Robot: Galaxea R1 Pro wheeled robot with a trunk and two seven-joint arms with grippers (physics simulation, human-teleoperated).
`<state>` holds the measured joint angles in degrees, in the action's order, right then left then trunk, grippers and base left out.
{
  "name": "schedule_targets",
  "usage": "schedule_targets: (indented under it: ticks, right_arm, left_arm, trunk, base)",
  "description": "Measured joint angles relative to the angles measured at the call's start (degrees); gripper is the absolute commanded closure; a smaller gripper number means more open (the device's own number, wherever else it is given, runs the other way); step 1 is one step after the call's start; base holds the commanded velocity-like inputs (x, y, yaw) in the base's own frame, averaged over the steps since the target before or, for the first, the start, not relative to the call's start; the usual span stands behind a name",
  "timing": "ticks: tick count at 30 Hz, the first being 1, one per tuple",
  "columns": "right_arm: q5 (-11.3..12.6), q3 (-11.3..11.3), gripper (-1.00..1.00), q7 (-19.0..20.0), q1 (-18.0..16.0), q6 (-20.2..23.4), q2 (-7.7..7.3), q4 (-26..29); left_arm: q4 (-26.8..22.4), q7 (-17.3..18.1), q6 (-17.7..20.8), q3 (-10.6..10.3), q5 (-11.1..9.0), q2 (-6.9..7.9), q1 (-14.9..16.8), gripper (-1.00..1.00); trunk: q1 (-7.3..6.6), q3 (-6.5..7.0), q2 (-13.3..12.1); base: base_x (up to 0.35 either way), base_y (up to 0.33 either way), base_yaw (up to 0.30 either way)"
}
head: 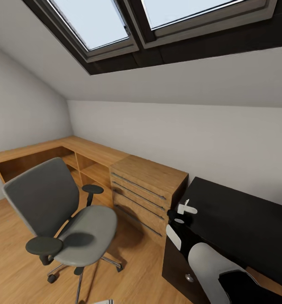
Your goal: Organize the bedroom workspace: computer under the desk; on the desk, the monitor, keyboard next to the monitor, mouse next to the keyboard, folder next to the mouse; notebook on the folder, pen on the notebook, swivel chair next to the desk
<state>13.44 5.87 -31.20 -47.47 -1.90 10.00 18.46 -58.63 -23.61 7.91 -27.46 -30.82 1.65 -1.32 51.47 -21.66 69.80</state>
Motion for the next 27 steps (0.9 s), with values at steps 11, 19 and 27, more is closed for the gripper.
schedule_targets:
  ticks: [11, 19, 27]
  right_arm:
    - [-4.28, 0.12, -1.00, -0.34, -0.06, 3.14, -3.49, -0.02]
    - [-3.11, 0.02, -1.00, 1.00, -0.12, 4.27, -3.30, 1.25]
    - [-4.32, 0.39, -1.00, 0.66, -0.13, 2.80, -2.78, 1.31]
  left_arm:
    - [-0.02, -0.04, -0.49, 0.01, -0.04, -0.04, -0.01, -1.00]
    - [-1.31, -1.37, 0.74, 1.21, -0.08, -1.27, 0.01, -1.00]
    - [-0.30, -0.75, -0.61, -0.26, 0.13, -3.53, 0.02, -1.00]
  trunk:
    - [0.00, 0.00, 0.00]
    - [0.00, 0.00, 0.00]
    - [0.00, 0.00, 0.00]
  base:
    - [0.000, 0.000, 0.000]
    - [0.000, 0.000, 0.000]
    - [0.000, 0.000, 0.000]
